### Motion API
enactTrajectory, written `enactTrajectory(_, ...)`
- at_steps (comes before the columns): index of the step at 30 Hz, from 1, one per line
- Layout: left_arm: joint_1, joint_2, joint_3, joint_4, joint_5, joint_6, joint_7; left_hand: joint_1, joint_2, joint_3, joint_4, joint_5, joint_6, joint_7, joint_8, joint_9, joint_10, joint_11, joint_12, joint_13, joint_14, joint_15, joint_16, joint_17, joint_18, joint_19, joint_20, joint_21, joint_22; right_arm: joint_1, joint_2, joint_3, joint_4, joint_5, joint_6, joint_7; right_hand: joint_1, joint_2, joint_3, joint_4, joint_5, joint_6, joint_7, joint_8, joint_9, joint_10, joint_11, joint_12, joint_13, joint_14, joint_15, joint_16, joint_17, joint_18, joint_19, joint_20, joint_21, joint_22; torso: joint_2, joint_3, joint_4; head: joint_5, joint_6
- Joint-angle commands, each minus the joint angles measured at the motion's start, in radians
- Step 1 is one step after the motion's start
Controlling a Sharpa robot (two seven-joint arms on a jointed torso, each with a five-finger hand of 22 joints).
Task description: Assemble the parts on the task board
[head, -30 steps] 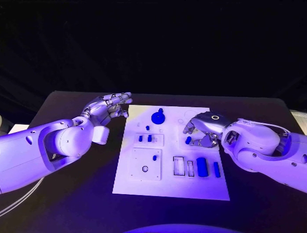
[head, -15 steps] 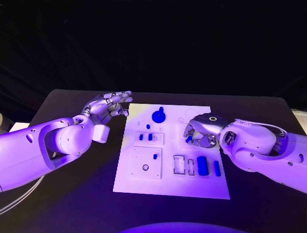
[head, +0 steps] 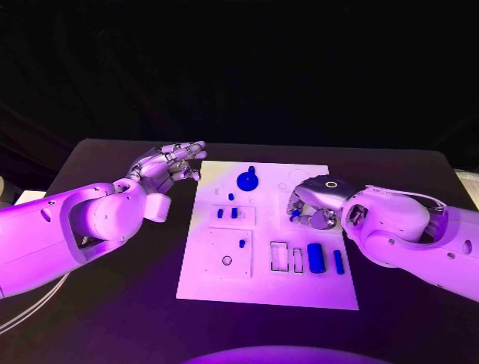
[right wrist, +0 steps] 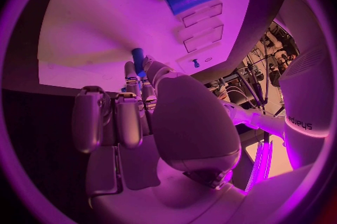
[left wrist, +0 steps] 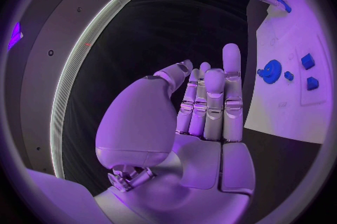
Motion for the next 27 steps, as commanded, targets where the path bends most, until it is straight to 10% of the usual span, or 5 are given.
enactTrajectory(1,0.000,0.001,0.000,0.000,-0.005,0.021,0.002,0.002,0.005,-0.004,0.001,0.003,-0.004,0.001,0.006,-0.001,-0.006,0.002,0.007,0.001,-0.006,0.000,0.000,-0.002,0.011,-0.003,-0.001,-0.004,-0.002,-0.001,-0.001,0.000,0.008,-0.032,-0.050,0.011,0.033,0.020,0.050,-0.046,0.002,0.006,0.004,0.005,0.003,0.058,-0.048,-0.005,0.002,0.069,-0.002,0.006,0.047,-0.001,0.006,-0.001,0.008,0.004,0.000,-0.0003,0.0006,-0.001,0.000)
enactTrajectory(19,-0.001,0.004,0.000,-0.004,-0.005,0.020,0.001,0.003,0.006,-0.005,0.001,0.003,-0.004,0.001,0.007,0.000,-0.007,0.002,0.009,0.002,-0.007,0.000,0.000,-0.003,0.011,-0.003,-0.001,-0.004,-0.002,0.056,-0.055,0.015,0.150,0.038,-0.090,0.015,0.025,-0.001,0.066,-0.065,0.002,0.010,0.010,0.000,0.004,0.065,-0.044,-0.020,0.002,0.069,0.002,0.008,0.050,-0.002,0.007,0.002,0.012,0.010,-0.001,-0.0016,0.0012,-0.001,0.002)
enactTrajectory(27,-0.001,0.007,0.000,-0.002,-0.005,0.021,0.001,0.003,0.006,-0.005,0.001,0.003,-0.004,0.001,0.007,0.000,-0.007,0.002,0.009,0.002,-0.007,0.000,0.000,-0.003,0.011,-0.003,-0.001,-0.004,-0.002,0.036,0.023,0.014,0.192,0.056,-0.091,0.034,0.024,-0.002,0.069,-0.067,0.002,0.010,0.011,-0.001,0.004,0.064,-0.043,-0.023,0.002,0.069,0.003,0.008,0.050,-0.002,0.007,0.002,0.012,0.010,-0.001,-0.0017,0.0015,0.018,0.000)
